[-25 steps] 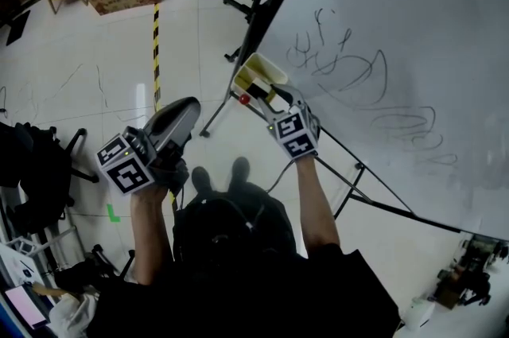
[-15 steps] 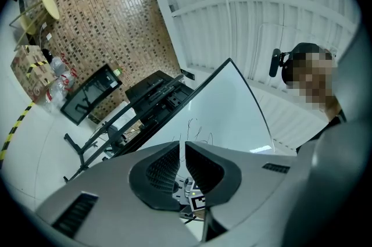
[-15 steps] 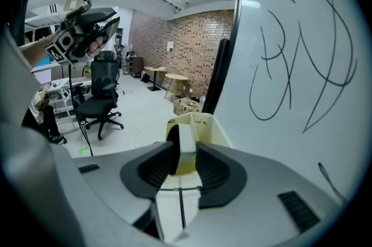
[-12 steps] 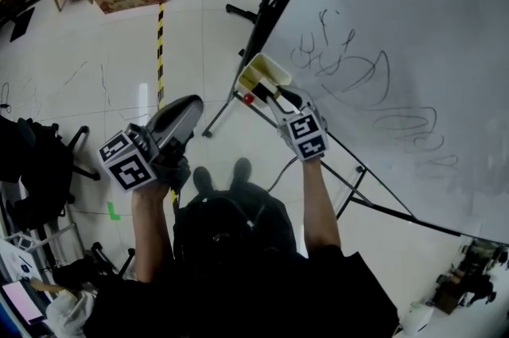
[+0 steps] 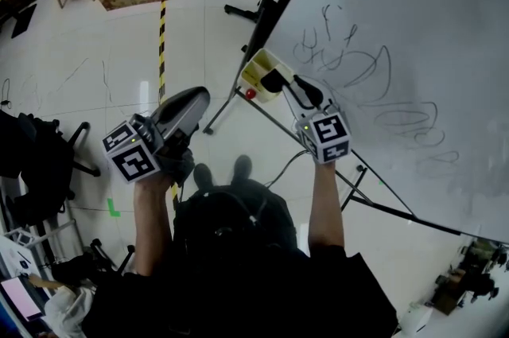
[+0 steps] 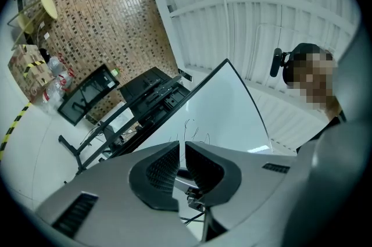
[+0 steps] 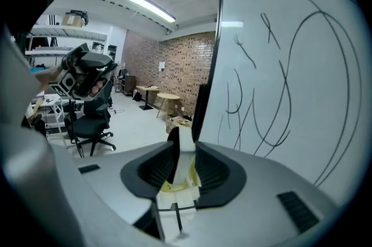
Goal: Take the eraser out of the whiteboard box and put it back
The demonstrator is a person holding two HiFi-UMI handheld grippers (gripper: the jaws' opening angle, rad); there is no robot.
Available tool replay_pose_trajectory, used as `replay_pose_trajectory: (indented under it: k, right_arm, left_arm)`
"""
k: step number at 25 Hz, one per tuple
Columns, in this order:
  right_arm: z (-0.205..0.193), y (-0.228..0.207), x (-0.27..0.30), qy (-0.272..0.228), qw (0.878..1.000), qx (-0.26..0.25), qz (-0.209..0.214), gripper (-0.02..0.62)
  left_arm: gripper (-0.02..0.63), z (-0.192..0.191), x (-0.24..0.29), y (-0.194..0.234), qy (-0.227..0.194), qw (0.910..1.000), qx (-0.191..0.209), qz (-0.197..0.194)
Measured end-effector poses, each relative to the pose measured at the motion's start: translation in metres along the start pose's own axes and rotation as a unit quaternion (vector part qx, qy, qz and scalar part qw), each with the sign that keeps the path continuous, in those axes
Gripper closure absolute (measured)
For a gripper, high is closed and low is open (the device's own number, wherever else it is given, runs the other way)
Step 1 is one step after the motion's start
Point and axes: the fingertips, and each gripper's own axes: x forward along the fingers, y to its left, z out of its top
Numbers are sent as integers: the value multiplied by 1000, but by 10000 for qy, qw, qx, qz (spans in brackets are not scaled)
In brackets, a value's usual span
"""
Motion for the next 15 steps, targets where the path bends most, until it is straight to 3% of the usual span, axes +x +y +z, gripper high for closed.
replay_pose_trajectory:
  k: [8, 15]
  right_arm:
    - [47, -5, -42, -604, 9980, 104, -161, 457]
    - [72, 12, -73, -785, 9964, 71, -320, 459]
  left_arm:
    - [591, -1, 2, -11, 55, 9998, 14, -190]
    - [591, -6, -10, -18, 155, 9991, -66, -399]
